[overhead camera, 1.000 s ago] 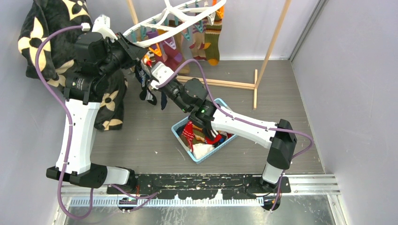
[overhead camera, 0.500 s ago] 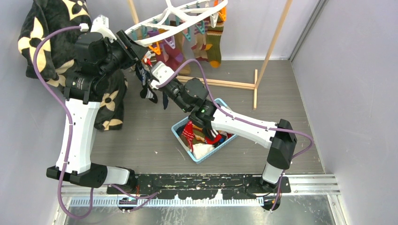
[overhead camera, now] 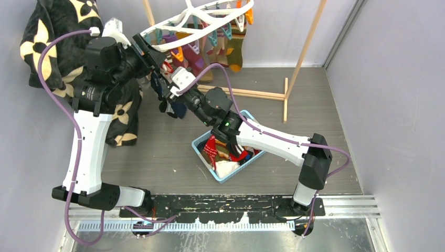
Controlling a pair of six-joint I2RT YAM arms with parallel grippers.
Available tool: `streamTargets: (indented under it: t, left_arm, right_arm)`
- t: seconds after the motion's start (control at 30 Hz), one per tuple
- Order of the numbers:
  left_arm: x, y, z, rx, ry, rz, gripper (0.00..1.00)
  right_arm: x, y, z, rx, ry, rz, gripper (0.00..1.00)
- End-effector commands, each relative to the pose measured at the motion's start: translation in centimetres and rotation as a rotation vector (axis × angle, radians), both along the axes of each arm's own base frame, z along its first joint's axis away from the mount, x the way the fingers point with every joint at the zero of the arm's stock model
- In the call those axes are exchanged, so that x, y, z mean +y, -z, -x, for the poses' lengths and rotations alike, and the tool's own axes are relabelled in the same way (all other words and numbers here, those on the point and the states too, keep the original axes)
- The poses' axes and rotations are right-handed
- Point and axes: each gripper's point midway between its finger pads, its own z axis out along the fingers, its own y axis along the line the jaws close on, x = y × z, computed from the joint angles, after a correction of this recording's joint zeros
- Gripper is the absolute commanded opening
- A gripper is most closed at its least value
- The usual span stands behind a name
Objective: Clip the socks to the hanger
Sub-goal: Clamp the sock onto the hanger, then open the clamp at the hanger.
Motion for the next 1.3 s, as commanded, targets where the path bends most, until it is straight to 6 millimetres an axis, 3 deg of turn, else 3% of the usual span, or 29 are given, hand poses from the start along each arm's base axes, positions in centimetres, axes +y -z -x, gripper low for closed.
streamTargets:
  t: [0.0,0.17,0.33,0.63,0.97,1.1,1.27]
  left_arm:
    - [0.7,-1.2,0.3,-0.052,-0.022,-0.009,0.63]
    - [1.3,-1.4,0.2,-0.062,-0.051,-0.023,0.57]
    - [1.3,-1.6,0.4,-0.07,-0.049,-0.026,0.54]
    - [1.4,-1.7,1.5,-0.072,-0.03,-0.037,0.52]
    - [1.2,-1.2,4.9,-0.064,0.038,-0.066,0.64]
    - [0.5,-0.7,6.0,-0.054,0.089,-0.061,0.64]
    - [-1.9,1.1,6.6,-0.003,0.221,-0.015,0.61]
  right_arm:
    - [-3.2,-3.9,1.3,0.055,-0.04,-0.149,0.67]
    - [-6.0,-2.1,1.3,0.23,-0.205,-0.128,0.71]
    - [-9.5,-1.3,-0.3,0.372,-0.309,-0.163,0.71]
    - [-7.9,-1.6,-1.7,0.448,-0.474,-0.139,0.71]
    - [-6.3,-2.8,-3.0,0.435,-0.553,-0.282,0.72]
    - [-7.3,-2.7,-3.8,0.457,-0.569,-0.314,0.73]
    - [-9.8,-2.1,-3.9,0.485,-0.586,-0.342,0.71]
